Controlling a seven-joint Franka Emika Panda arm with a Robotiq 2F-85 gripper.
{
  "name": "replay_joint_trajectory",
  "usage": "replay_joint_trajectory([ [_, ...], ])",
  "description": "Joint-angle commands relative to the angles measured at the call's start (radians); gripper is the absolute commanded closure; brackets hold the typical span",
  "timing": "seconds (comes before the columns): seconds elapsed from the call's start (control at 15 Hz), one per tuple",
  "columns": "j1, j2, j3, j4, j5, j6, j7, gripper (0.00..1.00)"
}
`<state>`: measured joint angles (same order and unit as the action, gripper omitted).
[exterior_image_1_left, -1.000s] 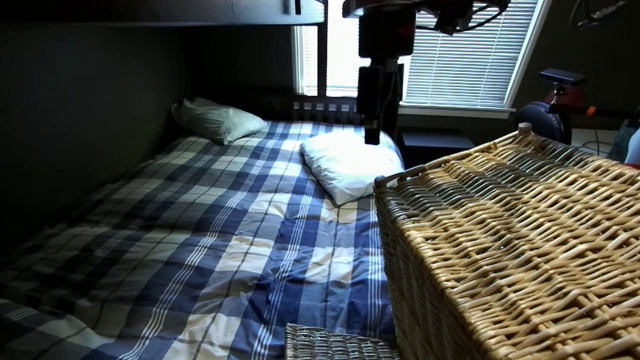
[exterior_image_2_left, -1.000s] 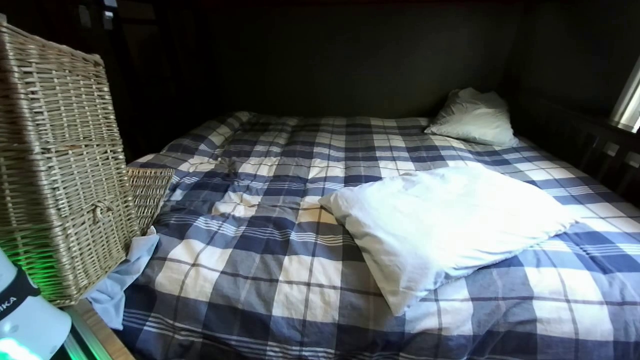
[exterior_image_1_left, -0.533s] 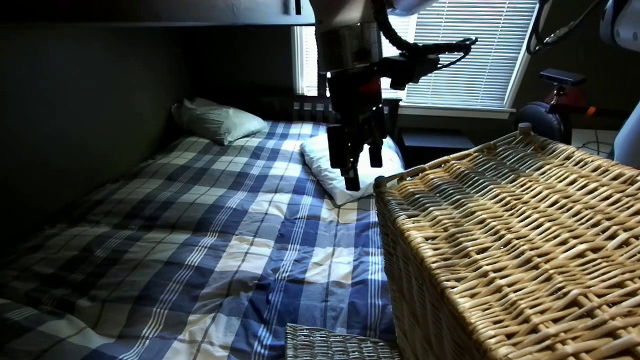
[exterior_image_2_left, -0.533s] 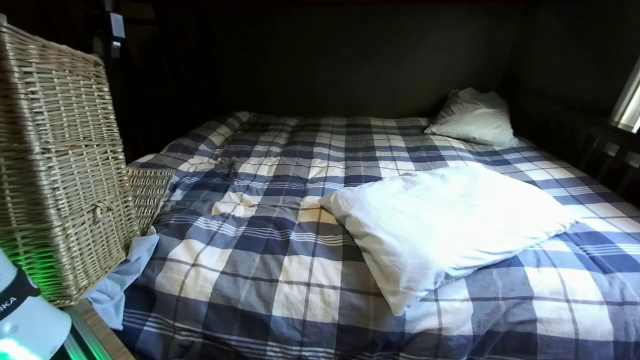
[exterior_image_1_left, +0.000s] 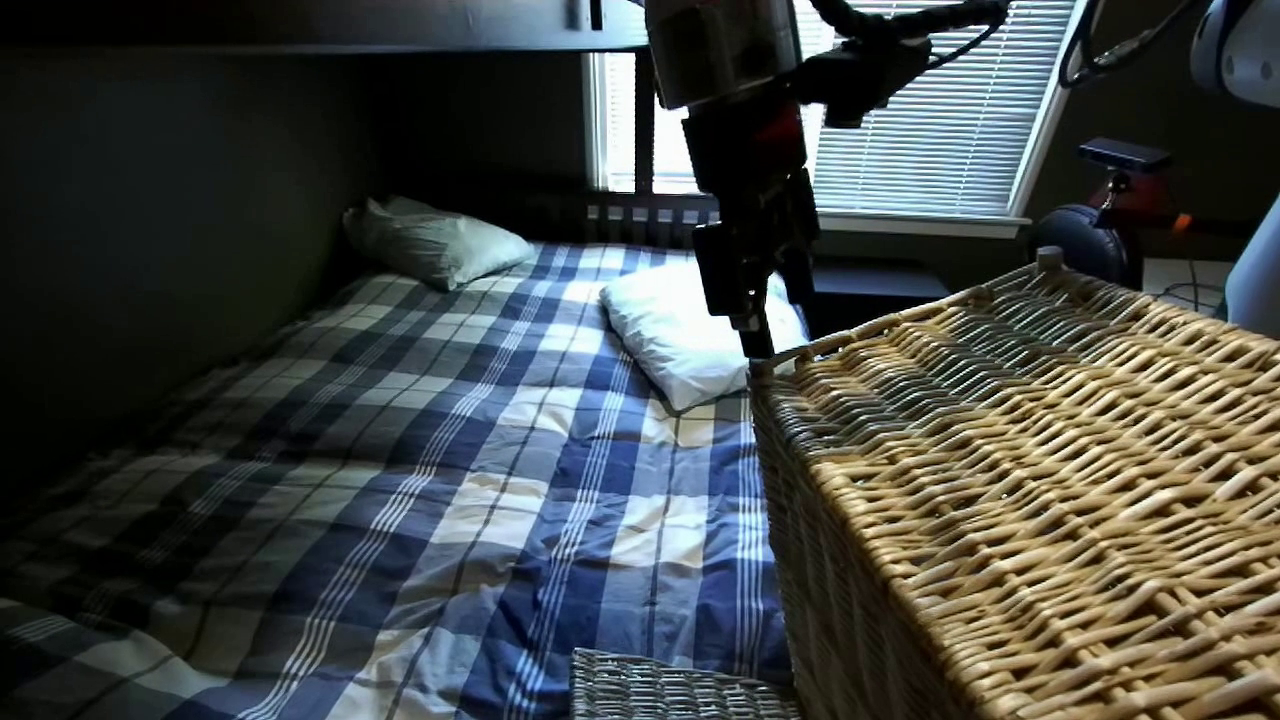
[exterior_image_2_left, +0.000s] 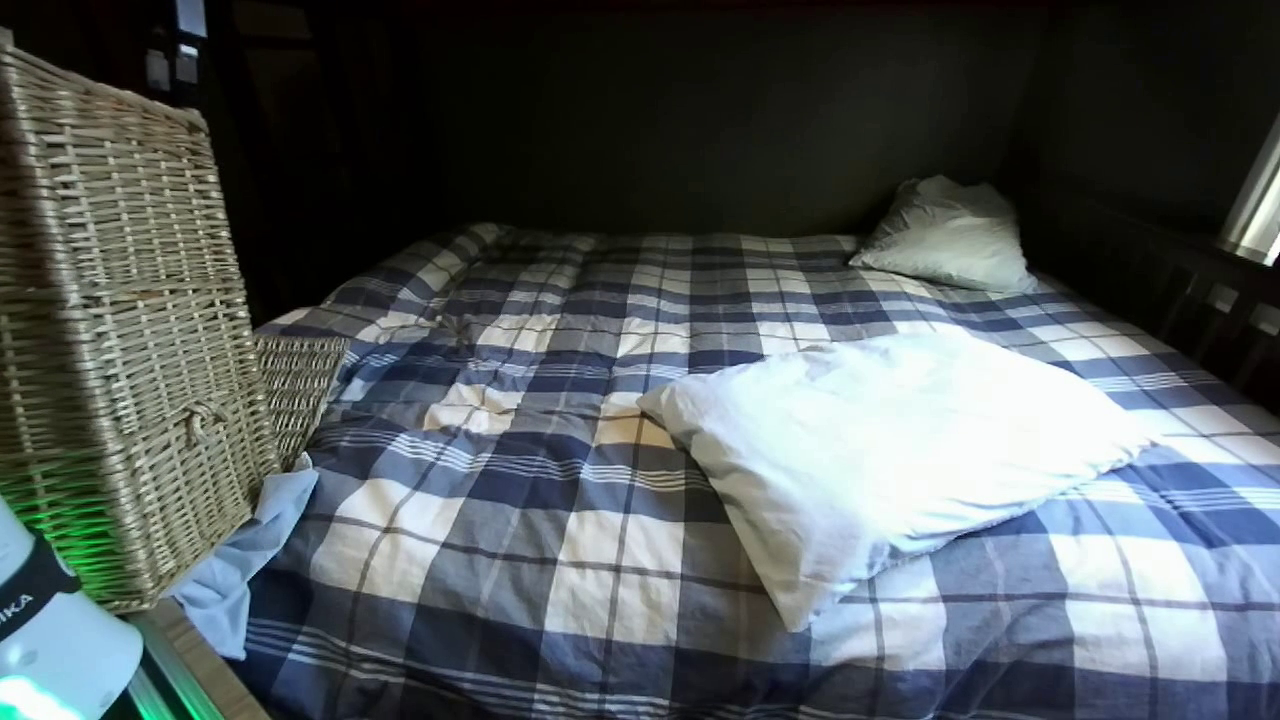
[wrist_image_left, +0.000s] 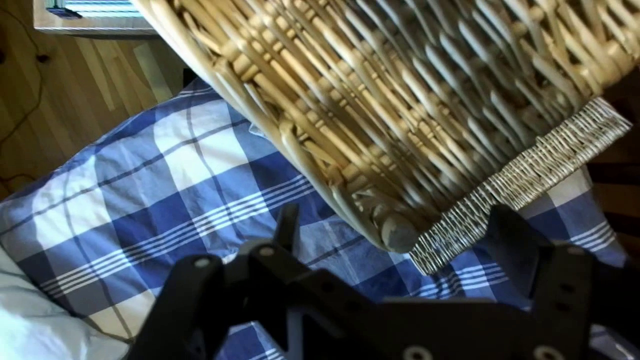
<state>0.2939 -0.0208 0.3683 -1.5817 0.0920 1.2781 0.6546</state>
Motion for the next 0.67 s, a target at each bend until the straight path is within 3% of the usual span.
replay_joint_trajectory([
  [0.0, 0.019, 0.044, -0.006, 0.055, -0.036, -0.041, 0.016, 0.09],
  [0.33, 0.021, 0.08, -0.02, 0.072, -0.074, -0.004, -0.001, 0.09],
  [0.6, 0.034, 0.117, -0.022, 0.093, -0.064, -0.021, 0.008, 0.15],
])
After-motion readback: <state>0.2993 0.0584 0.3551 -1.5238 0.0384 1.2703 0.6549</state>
